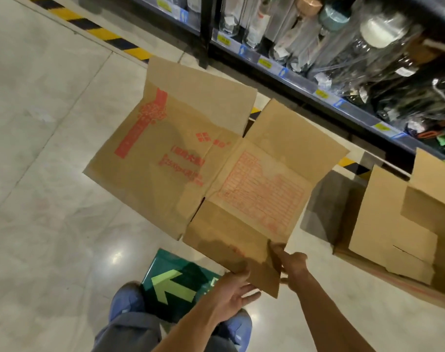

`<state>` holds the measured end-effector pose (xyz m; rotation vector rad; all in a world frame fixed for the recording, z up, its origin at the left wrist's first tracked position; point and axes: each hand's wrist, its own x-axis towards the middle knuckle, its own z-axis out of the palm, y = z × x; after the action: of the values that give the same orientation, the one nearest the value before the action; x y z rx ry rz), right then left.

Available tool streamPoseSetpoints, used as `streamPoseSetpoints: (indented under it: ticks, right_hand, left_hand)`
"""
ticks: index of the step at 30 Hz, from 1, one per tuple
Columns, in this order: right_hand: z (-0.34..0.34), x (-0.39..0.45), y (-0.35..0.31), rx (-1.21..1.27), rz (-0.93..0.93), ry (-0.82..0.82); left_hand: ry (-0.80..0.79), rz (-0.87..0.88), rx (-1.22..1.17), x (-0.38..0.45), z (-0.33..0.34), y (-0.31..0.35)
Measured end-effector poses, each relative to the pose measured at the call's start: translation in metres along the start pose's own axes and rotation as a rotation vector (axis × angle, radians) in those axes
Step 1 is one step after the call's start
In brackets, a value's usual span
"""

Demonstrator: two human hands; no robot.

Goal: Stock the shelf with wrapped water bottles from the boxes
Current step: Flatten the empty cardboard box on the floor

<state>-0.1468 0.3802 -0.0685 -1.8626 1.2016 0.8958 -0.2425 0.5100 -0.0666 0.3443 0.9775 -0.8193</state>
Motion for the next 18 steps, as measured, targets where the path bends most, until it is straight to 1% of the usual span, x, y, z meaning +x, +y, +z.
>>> streamPoseSetpoints:
  ticks: [1,3,4,5,8,10,13,16,18]
  right_hand:
    - [-0.006,0.005,0.002,0.062,0.015,-0.041]
    - [-0.017,0.015,0.008,0.125,-0.025,0.009]
    - [-0.021,0.019,0.009,0.160,-0.058,0.029]
    - [-0.024,0.022,0.008,0.204,-0.095,0.036]
    - [-0.033,0.030,0.002,0.316,-0.149,0.031]
    - [-0.039,0.035,-0.001,0.288,-0.161,0.001]
    - [-0.044,0.038,-0.002,0.225,-0.185,-0.053]
    - [-0.053,0.027,-0.002,0.074,-0.259,-0.034]
    - [-0.065,0.014,-0.006,0.017,-0.318,-0.046]
  left_hand:
    - [0.016,-0.029,0.072,0.002,0.005,0.000]
    - [0.047,-0.095,0.290,0.005,0.016,0.001]
    - [0.068,-0.099,0.396,0.007,0.020,0.001]
    - [0.102,-0.069,0.490,0.007,0.024,0.004]
    - [0.233,0.101,0.722,0.009,0.023,0.016]
    - [0.266,0.159,0.774,0.007,0.020,0.026]
    - [0.327,0.223,0.765,-0.002,0.023,0.041]
    - [0.416,0.294,0.828,-0.012,0.034,0.051]
    - [0.464,0.342,0.909,-0.018,0.047,0.055]
